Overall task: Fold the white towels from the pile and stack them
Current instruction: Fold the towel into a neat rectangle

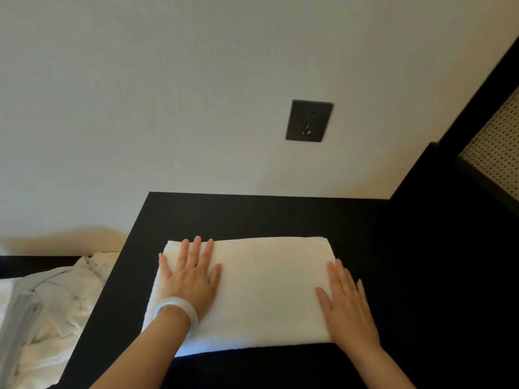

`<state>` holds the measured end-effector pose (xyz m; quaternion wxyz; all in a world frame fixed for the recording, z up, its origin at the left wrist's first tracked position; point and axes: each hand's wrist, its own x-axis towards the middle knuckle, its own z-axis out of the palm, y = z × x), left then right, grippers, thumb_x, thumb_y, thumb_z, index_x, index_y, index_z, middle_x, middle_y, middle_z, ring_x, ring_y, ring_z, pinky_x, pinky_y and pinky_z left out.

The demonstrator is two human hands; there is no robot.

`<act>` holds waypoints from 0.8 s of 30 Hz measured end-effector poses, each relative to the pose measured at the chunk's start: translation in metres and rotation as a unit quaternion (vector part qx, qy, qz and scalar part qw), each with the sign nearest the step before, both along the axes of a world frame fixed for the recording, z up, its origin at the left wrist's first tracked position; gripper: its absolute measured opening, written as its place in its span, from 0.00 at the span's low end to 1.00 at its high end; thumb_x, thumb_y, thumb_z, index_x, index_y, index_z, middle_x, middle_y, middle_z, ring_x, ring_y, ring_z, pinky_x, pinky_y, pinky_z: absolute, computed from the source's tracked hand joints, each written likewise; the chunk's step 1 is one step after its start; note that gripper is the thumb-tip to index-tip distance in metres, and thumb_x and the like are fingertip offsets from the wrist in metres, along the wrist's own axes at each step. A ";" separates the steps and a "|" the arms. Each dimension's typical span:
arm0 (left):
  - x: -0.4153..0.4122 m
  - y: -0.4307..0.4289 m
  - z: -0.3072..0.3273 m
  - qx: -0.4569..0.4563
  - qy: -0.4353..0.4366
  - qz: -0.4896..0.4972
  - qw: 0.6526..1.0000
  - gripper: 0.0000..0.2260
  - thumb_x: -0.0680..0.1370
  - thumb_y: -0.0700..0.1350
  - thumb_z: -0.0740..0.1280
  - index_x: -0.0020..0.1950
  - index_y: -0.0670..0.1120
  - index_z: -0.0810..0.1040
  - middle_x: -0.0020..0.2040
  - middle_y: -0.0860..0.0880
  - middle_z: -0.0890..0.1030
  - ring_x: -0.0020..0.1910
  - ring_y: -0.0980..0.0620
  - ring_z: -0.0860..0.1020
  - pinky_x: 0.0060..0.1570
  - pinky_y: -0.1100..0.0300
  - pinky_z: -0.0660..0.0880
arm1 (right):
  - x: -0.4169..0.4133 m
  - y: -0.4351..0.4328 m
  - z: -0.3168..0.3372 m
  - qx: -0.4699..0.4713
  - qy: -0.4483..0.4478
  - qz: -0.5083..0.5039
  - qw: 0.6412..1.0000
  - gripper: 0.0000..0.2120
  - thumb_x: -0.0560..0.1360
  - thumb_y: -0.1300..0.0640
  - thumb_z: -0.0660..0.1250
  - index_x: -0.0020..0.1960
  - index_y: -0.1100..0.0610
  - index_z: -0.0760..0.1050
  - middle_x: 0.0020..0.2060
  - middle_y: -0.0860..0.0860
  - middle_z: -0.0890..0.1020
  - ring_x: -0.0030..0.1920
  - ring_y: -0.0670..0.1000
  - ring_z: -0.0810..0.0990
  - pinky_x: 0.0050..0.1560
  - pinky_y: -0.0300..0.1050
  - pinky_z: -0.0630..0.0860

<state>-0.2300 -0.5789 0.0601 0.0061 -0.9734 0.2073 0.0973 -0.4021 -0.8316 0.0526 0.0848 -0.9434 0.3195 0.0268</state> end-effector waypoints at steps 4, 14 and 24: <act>-0.019 -0.014 0.016 -0.039 0.016 0.015 0.999 0.27 0.83 0.58 0.40 0.79 0.51 0.34 0.79 0.49 0.34 0.78 0.45 0.35 0.74 0.37 0.35 | 0.017 0.019 0.027 -0.132 -0.007 -0.009 0.991 0.32 0.81 0.41 0.46 0.80 0.54 0.46 0.80 0.53 0.49 0.79 0.53 0.42 0.78 0.60 0.39; -0.092 -0.027 0.003 -0.020 0.026 -0.161 0.986 0.30 0.83 0.59 0.42 0.76 0.49 0.29 0.77 0.49 0.29 0.72 0.46 0.24 0.69 0.36 0.27 | 0.084 0.097 0.010 0.127 -0.140 0.174 0.966 0.24 0.85 0.53 0.49 0.80 0.51 0.54 0.80 0.46 0.54 0.78 0.42 0.46 0.74 0.35 0.34; -0.075 0.093 -0.002 -0.108 0.037 0.100 0.988 0.27 0.82 0.59 0.39 0.74 0.55 0.26 0.76 0.55 0.29 0.75 0.54 0.31 0.73 0.51 0.30 | 0.091 0.099 0.000 0.040 -0.050 0.177 0.982 0.30 0.82 0.40 0.44 0.79 0.46 0.36 0.80 0.46 0.41 0.79 0.47 0.38 0.75 0.45 0.33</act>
